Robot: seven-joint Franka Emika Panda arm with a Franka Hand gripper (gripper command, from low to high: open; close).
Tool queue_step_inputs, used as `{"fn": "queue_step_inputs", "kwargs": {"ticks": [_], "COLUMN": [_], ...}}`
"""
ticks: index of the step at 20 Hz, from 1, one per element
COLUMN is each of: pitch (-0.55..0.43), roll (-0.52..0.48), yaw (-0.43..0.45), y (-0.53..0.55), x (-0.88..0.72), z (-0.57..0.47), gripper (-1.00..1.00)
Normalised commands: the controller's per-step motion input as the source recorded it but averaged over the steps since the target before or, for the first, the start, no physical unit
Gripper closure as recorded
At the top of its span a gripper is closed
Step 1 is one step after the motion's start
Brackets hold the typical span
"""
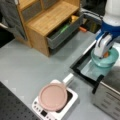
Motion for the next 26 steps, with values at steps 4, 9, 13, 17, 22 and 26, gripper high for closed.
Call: {"fn": "queue_step_inputs", "kwargs": {"ticks": [4,9,13,17,22,26], "pitch": [0.055,0.068,0.072,0.051,0.121,0.185], "roll": [0.076,0.061,0.028,-0.026,-0.089,-0.105], "yaw": [-0.048,-0.056,-0.018,0.250,0.402,0.534], "y": [0.03,0.00,-0.07,-0.12,-0.18,-0.32], "x": [0.11,0.15,0.17,0.13,0.10,0.03], "z": [0.02,0.10,0.27,0.32,0.26,0.19], "gripper": [-1.00,-1.00,-1.00,-1.00,-1.00,-1.00]}}
